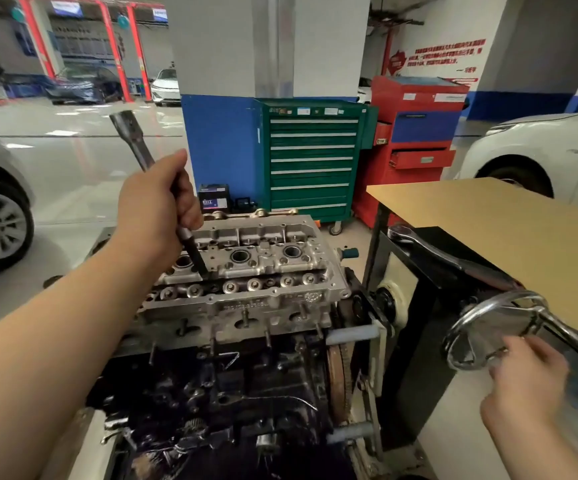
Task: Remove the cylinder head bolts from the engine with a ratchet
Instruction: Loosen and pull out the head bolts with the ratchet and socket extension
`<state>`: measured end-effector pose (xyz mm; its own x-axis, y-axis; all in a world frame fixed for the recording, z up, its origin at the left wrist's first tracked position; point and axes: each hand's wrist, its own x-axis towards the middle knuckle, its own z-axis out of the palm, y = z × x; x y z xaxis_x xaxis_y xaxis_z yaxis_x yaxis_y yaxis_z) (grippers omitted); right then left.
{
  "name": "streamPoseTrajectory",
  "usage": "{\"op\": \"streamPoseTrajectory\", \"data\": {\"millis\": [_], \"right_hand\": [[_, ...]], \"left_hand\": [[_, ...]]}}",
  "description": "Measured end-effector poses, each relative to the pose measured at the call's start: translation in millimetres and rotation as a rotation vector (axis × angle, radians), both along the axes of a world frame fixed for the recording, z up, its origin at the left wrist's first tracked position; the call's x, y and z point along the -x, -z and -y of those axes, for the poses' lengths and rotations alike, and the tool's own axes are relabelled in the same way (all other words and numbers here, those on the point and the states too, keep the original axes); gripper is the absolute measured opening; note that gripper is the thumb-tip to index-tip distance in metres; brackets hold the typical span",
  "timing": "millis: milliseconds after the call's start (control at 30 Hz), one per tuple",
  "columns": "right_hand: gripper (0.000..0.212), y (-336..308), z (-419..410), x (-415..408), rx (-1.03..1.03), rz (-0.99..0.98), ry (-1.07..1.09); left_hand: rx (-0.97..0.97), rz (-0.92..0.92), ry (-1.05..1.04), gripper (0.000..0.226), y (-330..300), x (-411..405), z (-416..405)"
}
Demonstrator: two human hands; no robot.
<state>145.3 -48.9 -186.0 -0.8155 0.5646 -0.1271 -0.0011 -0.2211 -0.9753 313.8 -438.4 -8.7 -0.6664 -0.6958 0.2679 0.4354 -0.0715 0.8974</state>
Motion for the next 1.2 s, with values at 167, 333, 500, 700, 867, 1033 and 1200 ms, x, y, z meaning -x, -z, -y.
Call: {"op": "streamPoseTrajectory", "data": {"millis": [167,333,500,700,867,1033,1200], "right_hand": [[0.050,-44,61,-102,-0.304,-0.569,-0.422],[0.019,-112,149,-143,-0.502,-0.733,-1.021],[0.025,-181,291,-133,-0.722,-0.753,-1.368],[0.041,-203,423,-128,-0.957,-0.922,-1.709],[0.023,-176,454,-120,-0.608,-0.991,-1.776],[0.014,-167,458,-109,-0.181,-0.908,-1.651],[0.016,-158,460,-110,-0.167,-0.880,-1.628]], "left_hand": [[0.346,0.162,-0.156,0.051,-33,-29,38],[0.374,0.305,-0.210,0.050,-32,-48,72],[0.343,0.250,-0.180,0.043,-29,-54,97],[0.363,0.264,-0.190,0.039,-23,-61,113],[0.290,0.229,-0.134,0.042,-13,-89,120],[0.191,0.218,-0.274,0.025,36,-121,119],[0.222,0.412,-0.363,0.016,68,-113,118]]}}
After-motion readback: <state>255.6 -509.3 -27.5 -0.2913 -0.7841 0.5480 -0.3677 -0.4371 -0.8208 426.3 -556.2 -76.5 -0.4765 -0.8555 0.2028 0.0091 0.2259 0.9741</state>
